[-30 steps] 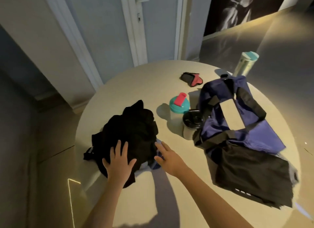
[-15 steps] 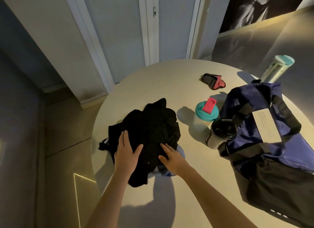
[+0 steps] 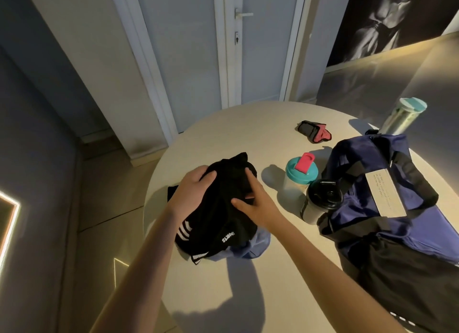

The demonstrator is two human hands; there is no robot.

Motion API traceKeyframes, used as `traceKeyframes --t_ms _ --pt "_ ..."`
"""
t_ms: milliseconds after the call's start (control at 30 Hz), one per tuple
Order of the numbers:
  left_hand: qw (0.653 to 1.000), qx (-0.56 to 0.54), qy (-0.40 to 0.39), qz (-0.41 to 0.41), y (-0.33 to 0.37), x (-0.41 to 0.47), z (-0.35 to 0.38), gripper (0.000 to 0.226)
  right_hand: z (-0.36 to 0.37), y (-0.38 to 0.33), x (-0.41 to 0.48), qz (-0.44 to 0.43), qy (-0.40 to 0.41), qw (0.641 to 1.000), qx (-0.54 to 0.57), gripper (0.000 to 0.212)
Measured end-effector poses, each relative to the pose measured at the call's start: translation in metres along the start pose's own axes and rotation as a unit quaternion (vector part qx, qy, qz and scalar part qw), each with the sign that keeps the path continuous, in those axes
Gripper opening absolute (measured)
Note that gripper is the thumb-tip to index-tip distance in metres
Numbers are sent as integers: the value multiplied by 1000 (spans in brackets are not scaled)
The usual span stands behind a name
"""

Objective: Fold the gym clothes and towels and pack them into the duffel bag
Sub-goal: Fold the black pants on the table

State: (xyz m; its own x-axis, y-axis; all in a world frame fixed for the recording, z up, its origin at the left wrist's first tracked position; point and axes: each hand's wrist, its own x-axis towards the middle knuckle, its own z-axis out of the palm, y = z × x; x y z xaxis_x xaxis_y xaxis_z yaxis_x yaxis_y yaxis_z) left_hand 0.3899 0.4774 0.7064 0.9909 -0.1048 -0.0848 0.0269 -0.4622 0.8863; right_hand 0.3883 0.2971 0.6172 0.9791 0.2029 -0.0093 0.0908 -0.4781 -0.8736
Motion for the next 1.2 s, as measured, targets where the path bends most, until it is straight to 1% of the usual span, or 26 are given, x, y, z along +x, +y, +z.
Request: traceKeyframes --t_ms 67,133,167,267,300,333,367,467,567,633,700,800,833,867,933,1000,1100,1167,1200 --pt "999 -40 13 14 18 -4 1 23 -9 -15 0 -17 -31 999 1 79" --pt "997 -62 31 21 35 -7 2 26 -18 -29 -6 -27 -35 999 -3 67" --pt "996 -70 40 24 44 -9 3 26 -22 -35 -10 -30 -30 999 -5 56" --pt "995 -92 39 32 66 -15 4 22 -36 -47 -23 -28 -4 999 16 10" --pt "993 -104 38 35 74 -17 5 21 -42 -53 -29 -30 18 999 27 8" --pt "992 -116 40 41 82 -19 6 20 -50 -56 -34 -35 40 998 39 15" --pt "990 -128 43 48 90 -22 6 20 -58 -62 -40 -38 53 996 56 17" --pt "989 -130 49 57 108 -29 9 23 -88 -79 -62 -13 73 990 121 25" --pt "996 -57 38 62 114 -34 15 18 -114 -77 -78 -10 98 989 112 23" --pt "999 16 26 45 110 -35 23 22 -123 -65 -83 -4 112 988 104 23" --pt "996 84 4 18 97 -33 36 30 -126 -45 -86 20 121 989 82 19" --pt "984 177 -15 -16 57 -27 65 28 -116 -6 -90 66 117 990 41 2" --pt "981 191 -16 -25 40 -27 76 26 -110 9 -93 85 103 991 24 4" --pt "979 202 -19 -35 23 -28 87 27 -103 23 -97 105 87 991 6 12" --pt "972 227 -39 -49 -7 -34 106 35 -90 48 -110 143 64 987 -35 25" --pt "960 268 -72 -28 -31 -43 122 41 -82 66 -126 169 57 981 -74 27" --pt "938 323 -112 56 -57 -64 144 35 -75 84 -151 166 50 977 -123 24" --pt "918 348 -168 91 -70 -80 157 37 -68 95 -168 165 28 972 -167 30" --pt "902 365 -210 91 -78 -87 162 44 -64 100 -175 166 9 964 -209 38"
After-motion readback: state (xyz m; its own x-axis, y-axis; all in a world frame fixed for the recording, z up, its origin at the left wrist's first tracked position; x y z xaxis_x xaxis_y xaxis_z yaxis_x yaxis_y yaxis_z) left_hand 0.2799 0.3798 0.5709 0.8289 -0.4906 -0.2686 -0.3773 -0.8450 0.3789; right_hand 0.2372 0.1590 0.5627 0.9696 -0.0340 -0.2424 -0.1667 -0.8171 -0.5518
